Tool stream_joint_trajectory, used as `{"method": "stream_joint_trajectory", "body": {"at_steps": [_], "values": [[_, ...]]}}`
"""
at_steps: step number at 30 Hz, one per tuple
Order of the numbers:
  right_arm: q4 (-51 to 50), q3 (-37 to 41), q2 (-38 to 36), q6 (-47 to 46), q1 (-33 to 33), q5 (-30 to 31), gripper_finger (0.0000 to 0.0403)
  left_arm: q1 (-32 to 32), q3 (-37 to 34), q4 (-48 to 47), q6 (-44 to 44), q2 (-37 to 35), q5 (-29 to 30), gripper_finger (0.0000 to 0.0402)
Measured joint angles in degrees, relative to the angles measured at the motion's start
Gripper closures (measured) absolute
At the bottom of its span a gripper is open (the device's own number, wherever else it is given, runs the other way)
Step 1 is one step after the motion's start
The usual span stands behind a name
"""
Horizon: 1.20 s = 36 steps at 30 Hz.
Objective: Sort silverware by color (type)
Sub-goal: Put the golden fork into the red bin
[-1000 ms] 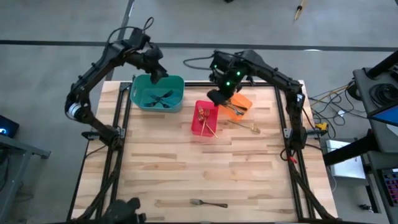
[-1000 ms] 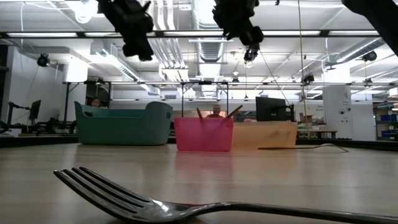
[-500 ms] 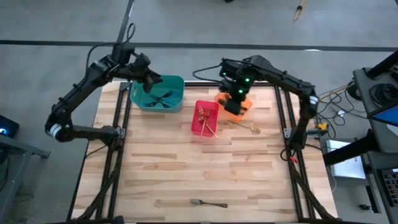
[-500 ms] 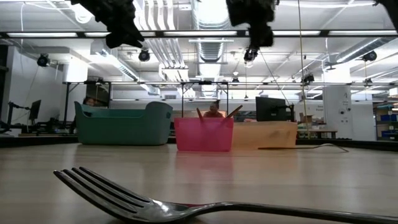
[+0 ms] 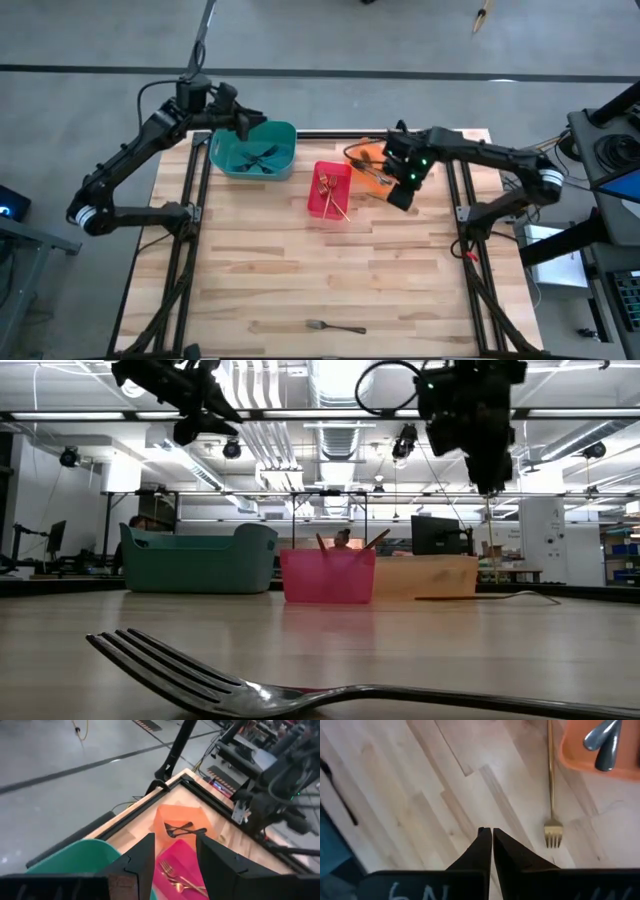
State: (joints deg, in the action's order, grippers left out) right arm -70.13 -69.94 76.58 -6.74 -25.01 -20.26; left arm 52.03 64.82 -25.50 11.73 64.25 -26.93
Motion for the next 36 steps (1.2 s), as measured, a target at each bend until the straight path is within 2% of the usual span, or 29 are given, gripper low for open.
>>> {"method": "stream_joint_trajectory", "body": {"at_steps": [3,10,15,22,26,31,36], "values": [[5.3,7.2,-3.7,-0.8,0.6,0.8,0.0394,0.0,0.6,0.0,2.1,0.3,0.0,0.0278],[9.5,21.7,-10.8,-0.7,0.7,5.7,0.0394,0.0,1.0,0.2,3.3,0.3,0.1,0.0278],[19.3,30.8,-15.1,-1.6,0.8,5.8,0.0394,0.0,1.1,0.2,4.7,0.3,1.0,0.0278],[32.3,34.8,-15.3,-9.6,0.8,8.5,0.0394,-0.1,1.1,0.2,5.8,0.3,1.0,0.0278],[33.9,36.3,-14.4,-16.3,0.8,14.1,0.0394,-0.1,1.1,0.2,5.8,0.3,1.0,0.0278],[36.5,39.1,-13.2,-20.9,0.8,18.2,0.0394,-0.1,1.1,0.2,5.6,0.3,1.1,0.0278],[41.3,41.3,-12.7,-24.2,0.8,19.0,0.0394,-0.1,1.1,0.2,5.5,0.3,1.1,0.0278]]}}
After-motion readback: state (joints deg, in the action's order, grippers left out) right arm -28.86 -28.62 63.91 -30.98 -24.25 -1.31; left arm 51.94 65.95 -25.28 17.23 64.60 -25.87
